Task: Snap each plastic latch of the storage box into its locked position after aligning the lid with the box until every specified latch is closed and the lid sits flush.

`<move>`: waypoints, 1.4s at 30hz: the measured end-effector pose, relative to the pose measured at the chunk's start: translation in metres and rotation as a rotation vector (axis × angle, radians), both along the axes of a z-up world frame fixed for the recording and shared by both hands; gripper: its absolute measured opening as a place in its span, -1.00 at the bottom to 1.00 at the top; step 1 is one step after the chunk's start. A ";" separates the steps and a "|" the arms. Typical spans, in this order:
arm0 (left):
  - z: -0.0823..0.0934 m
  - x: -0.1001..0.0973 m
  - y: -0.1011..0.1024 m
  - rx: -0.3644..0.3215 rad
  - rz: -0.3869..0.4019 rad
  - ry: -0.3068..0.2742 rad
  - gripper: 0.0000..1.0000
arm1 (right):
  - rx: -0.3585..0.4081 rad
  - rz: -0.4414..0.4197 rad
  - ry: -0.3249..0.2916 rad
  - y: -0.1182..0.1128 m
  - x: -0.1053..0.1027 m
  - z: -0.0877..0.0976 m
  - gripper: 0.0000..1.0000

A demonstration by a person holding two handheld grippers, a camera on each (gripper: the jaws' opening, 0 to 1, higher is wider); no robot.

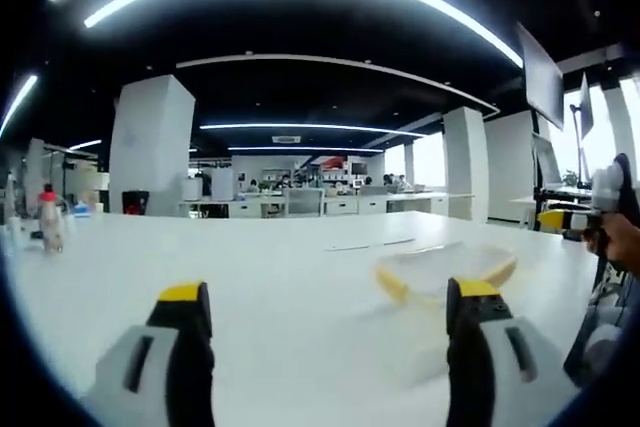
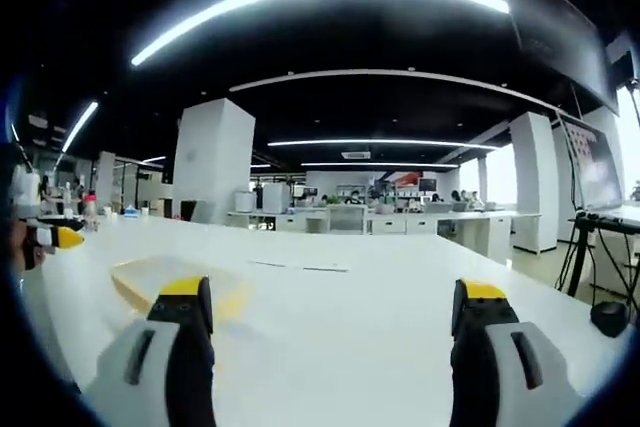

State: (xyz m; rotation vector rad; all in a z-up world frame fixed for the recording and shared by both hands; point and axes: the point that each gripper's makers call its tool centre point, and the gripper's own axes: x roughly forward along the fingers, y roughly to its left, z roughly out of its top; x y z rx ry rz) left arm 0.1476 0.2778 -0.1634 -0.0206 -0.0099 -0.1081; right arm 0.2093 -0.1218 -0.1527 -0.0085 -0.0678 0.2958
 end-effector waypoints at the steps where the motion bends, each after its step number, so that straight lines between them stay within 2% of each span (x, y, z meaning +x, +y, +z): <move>1: -0.002 -0.002 -0.001 0.000 -0.001 0.003 0.94 | 0.000 0.000 -0.006 0.000 -0.003 0.001 1.00; 5: -0.007 -0.009 -0.006 -0.020 -0.012 0.001 0.93 | -0.007 -0.002 -0.013 -0.001 -0.009 -0.001 1.00; 10: -0.014 -0.018 -0.008 0.007 -0.003 0.008 0.92 | -0.016 -0.006 -0.014 -0.003 -0.021 -0.003 1.00; 15: -0.016 -0.027 -0.013 -0.019 -0.018 0.003 0.92 | -0.029 -0.003 -0.018 -0.001 -0.027 -0.003 1.00; 21: -0.014 -0.031 -0.010 -0.006 0.000 -0.011 0.91 | -0.043 0.016 -0.040 0.007 -0.031 0.004 1.00; 27: -0.011 -0.034 -0.021 -0.019 -0.012 -0.007 0.91 | -0.032 0.018 -0.033 0.007 -0.031 0.004 1.00; 30: -0.006 -0.036 -0.026 -0.001 -0.020 -0.016 0.91 | -0.036 0.020 -0.021 0.012 -0.032 0.003 1.00; 37: -0.009 -0.038 -0.024 0.012 0.002 0.022 0.91 | -0.039 0.031 -0.012 0.018 -0.035 0.005 1.00; 42: -0.001 -0.040 -0.026 0.012 0.005 -0.001 0.91 | -0.045 0.022 -0.009 0.015 -0.035 0.006 1.00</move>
